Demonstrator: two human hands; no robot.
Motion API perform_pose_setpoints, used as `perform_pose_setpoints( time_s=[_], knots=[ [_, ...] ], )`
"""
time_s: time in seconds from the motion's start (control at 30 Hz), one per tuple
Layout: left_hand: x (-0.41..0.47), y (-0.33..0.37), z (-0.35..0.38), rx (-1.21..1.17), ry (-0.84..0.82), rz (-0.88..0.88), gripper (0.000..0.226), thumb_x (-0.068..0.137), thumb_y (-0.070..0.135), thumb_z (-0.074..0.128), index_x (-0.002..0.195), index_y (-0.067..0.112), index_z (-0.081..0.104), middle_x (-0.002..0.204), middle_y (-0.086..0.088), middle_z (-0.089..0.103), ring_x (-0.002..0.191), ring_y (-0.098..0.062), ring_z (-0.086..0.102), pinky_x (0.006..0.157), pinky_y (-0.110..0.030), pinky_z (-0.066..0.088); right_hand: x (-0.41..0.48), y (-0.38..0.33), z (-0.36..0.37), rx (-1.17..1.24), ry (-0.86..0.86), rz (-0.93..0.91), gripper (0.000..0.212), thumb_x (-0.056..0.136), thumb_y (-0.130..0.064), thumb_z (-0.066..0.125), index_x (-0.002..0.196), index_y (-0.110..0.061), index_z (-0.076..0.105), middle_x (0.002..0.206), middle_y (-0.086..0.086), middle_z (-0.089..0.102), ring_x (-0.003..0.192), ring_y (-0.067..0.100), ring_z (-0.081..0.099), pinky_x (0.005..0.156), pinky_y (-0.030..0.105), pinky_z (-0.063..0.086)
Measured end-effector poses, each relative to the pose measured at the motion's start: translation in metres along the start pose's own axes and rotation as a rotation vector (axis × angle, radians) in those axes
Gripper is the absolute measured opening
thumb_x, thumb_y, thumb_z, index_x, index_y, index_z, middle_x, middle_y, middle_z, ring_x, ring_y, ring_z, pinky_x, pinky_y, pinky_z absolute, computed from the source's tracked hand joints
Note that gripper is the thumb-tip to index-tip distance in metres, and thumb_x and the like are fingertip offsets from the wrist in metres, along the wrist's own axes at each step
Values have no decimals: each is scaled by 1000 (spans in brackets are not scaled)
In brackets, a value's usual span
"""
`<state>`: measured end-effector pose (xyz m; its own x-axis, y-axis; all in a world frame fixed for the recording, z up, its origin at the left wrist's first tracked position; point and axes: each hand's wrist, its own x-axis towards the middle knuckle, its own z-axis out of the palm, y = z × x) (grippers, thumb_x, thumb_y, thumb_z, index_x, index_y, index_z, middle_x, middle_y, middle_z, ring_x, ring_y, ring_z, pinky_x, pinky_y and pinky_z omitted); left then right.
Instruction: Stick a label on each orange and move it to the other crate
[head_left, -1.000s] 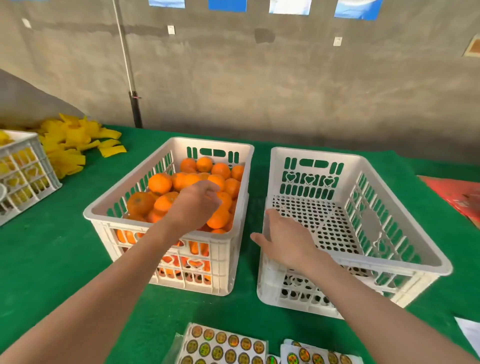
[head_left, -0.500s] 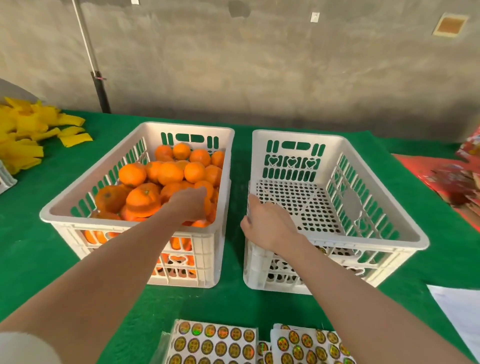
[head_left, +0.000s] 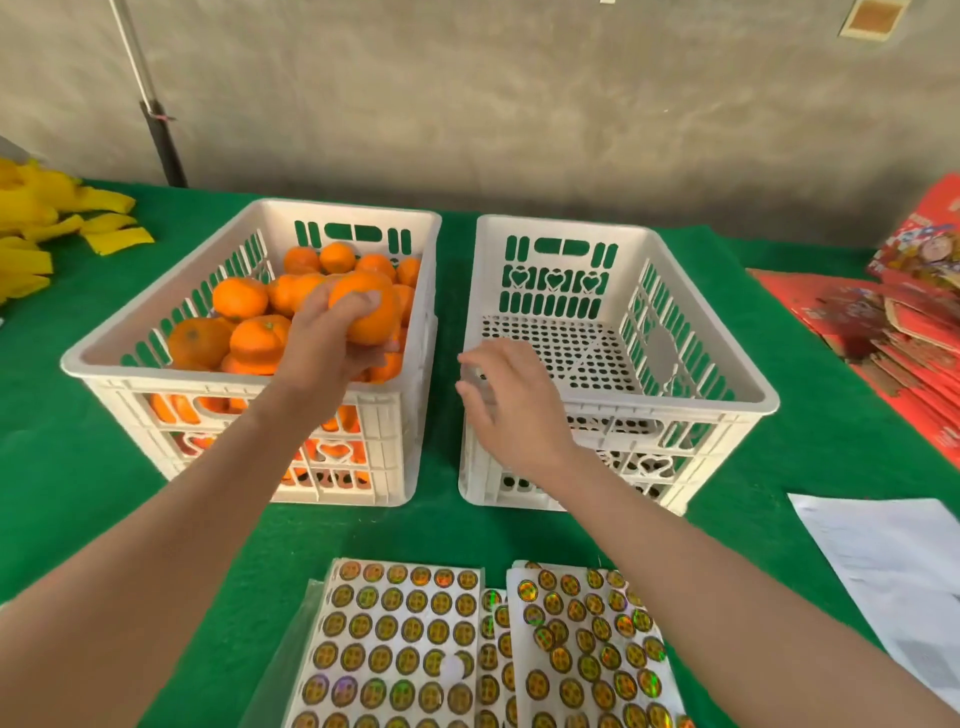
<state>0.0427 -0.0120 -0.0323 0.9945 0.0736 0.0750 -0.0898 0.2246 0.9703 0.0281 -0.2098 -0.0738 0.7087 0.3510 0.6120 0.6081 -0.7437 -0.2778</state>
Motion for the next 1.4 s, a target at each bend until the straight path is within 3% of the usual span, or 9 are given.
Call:
perform_pose_setpoints(
  time_s=[0.13,0.3,0.5,0.6,0.7,0.93,1.07,1.2,1.4],
  knots=[
    [-58,-7,7,-199,-135,-61,29,76,26,61,105,28,59,97,-3,66,69,-17,65,61,-33,48,-87,22,-6,185,-477,238,14,90,-5,53,91,-5,67,86,9,67,78,21,59,76,28,46],
    [-103,-60,17,-222,-221,-355,54,61,21,79,110,10,57,87,-7,65,66,-18,62,61,-27,51,-156,50,-1,97,-944,521,23,93,-11,54,112,-9,67,112,6,64,103,17,59,87,15,40],
    [-123,-142,31,-58,-196,-710,52,72,22,71,118,16,49,122,-20,59,90,-18,69,78,-28,54,-167,42,17,-5,-899,539,33,93,-25,52,61,-20,48,66,-6,41,81,20,40,70,28,32],
    [-122,-160,45,-69,-149,-768,72,65,34,76,126,20,41,120,-20,56,100,-27,65,96,-39,48,-170,41,23,3,-839,600,17,93,-28,52,96,-23,68,98,5,60,88,19,47,72,26,34],
    [-116,-163,63,-144,-93,-902,84,55,42,77,125,16,39,120,-20,54,100,-33,59,88,-40,46,-173,40,28,-16,-797,643,24,93,-30,54,113,-28,66,112,4,55,102,22,57,83,28,44],
    [-110,-179,74,-122,-7,-951,69,63,39,80,116,14,42,110,-17,53,94,-28,57,83,-36,45,-176,38,38,27,-757,649,13,91,-19,56,88,-15,67,101,9,58,89,20,47,77,29,41],
    [-104,-178,81,-19,-84,-941,74,57,48,79,113,15,44,105,-11,57,91,-21,57,77,-31,44,-179,40,38,102,-723,655,39,89,-18,57,59,-34,38,84,2,47,82,17,42,69,27,31],
    [-100,-178,80,46,-118,-930,88,49,52,81,121,12,48,113,-13,59,102,-27,58,87,-35,47,-186,39,38,129,-648,631,11,88,-16,58,86,-19,68,89,4,51,83,16,47,72,25,37],
    [-100,-181,82,-23,-122,-927,96,53,40,84,132,11,39,127,-19,52,111,-33,58,103,-45,44,-194,41,41,192,-504,638,16,87,-16,62,100,-14,71,87,-3,48,80,11,45,74,22,38]
  ],
)
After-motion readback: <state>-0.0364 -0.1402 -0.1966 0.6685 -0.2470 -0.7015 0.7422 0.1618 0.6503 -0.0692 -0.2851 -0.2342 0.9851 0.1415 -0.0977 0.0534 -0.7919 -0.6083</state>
